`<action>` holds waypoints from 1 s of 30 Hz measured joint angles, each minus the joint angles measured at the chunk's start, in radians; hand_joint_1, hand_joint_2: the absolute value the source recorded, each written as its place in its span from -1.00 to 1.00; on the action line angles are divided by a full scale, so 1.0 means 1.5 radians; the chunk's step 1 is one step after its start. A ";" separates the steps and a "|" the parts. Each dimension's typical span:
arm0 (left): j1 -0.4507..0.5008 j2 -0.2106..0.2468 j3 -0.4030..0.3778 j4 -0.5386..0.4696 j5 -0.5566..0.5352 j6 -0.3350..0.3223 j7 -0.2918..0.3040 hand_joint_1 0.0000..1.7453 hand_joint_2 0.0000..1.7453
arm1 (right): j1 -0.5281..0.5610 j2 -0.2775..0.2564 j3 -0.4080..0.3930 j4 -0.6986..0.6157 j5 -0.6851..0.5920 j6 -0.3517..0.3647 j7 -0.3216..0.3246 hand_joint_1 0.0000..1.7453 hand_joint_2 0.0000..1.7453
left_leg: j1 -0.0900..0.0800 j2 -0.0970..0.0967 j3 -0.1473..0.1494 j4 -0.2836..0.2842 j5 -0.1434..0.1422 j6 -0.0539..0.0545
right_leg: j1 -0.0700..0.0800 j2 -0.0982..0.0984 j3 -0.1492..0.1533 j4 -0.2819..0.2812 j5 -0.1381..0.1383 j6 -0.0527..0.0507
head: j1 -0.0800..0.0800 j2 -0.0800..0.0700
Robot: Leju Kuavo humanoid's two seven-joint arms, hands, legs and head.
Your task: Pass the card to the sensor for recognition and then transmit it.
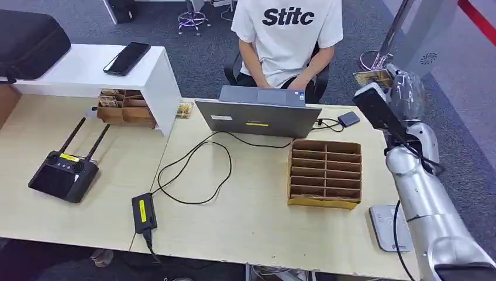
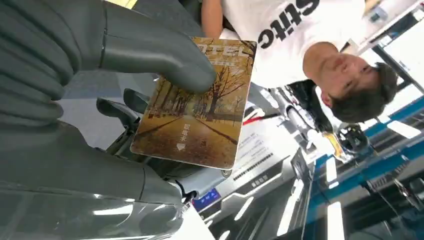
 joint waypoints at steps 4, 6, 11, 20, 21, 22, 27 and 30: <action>0.002 0.000 0.000 0.000 0.011 0.008 -0.005 -1.00 -1.00 | 0.080 -0.021 -0.033 -0.063 -0.026 -0.018 -0.033 1.00 1.00 | 0.000 0.000 0.000 0.000 0.000 0.000 | 0.000 0.000 0.000 0.000 0.000 0.000 | 0.000 0.000; 0.002 0.000 0.000 0.000 0.017 0.009 -0.005 -1.00 -1.00 | 0.123 -0.028 -0.055 -0.091 -0.038 -0.023 -0.048 1.00 1.00 | 0.000 0.000 0.000 0.000 0.000 0.000 | 0.000 0.000 0.000 0.000 0.000 0.000 | 0.000 0.000; 0.004 0.000 0.001 0.000 0.026 0.011 -0.006 -1.00 -1.00 | 0.223 -0.031 -0.107 -0.149 -0.050 -0.027 -0.065 1.00 1.00 | 0.000 0.000 0.000 0.000 -0.001 0.000 | 0.000 0.000 0.000 0.000 0.000 0.000 | 0.000 0.000; 0.007 -0.001 0.005 0.000 0.037 0.014 -0.010 -1.00 -1.00 | 0.328 -0.032 -0.195 -0.175 -0.066 -0.024 -0.077 1.00 1.00 | 0.000 0.000 -0.001 0.000 -0.001 0.000 | 0.000 0.000 0.000 0.000 0.000 0.000 | 0.000 0.000; 0.007 -0.001 0.005 0.000 0.038 0.014 -0.010 -1.00 -1.00 | 0.335 -0.032 -0.204 -0.173 -0.067 -0.023 -0.077 1.00 1.00 | 0.000 0.000 -0.001 0.000 -0.001 0.000 | 0.000 0.000 0.000 0.000 0.000 0.000 | 0.000 0.000; 0.007 -0.001 0.006 0.000 0.039 0.014 -0.011 -1.00 -1.00 | 0.342 -0.031 -0.212 -0.171 -0.068 -0.021 -0.077 1.00 1.00 | 0.000 0.000 -0.001 0.000 -0.001 0.000 | 0.000 0.000 0.000 0.000 0.000 0.000 | 0.000 0.000; 0.007 -0.002 0.006 0.000 0.044 0.015 -0.011 -1.00 -1.00 | 0.372 -0.030 -0.243 -0.148 -0.073 -0.012 -0.084 1.00 1.00 | 0.000 0.000 -0.001 0.000 -0.001 0.001 | 0.000 0.000 0.000 0.000 0.000 0.000 | 0.000 0.000; 0.007 -0.004 0.006 0.000 0.046 0.017 -0.011 -1.00 -1.00 | 0.383 -0.027 -0.256 -0.132 -0.073 -0.003 -0.086 1.00 1.00 | 0.000 0.000 -0.001 0.000 -0.001 0.001 | 0.000 0.000 0.000 0.000 0.000 0.000 | 0.000 0.000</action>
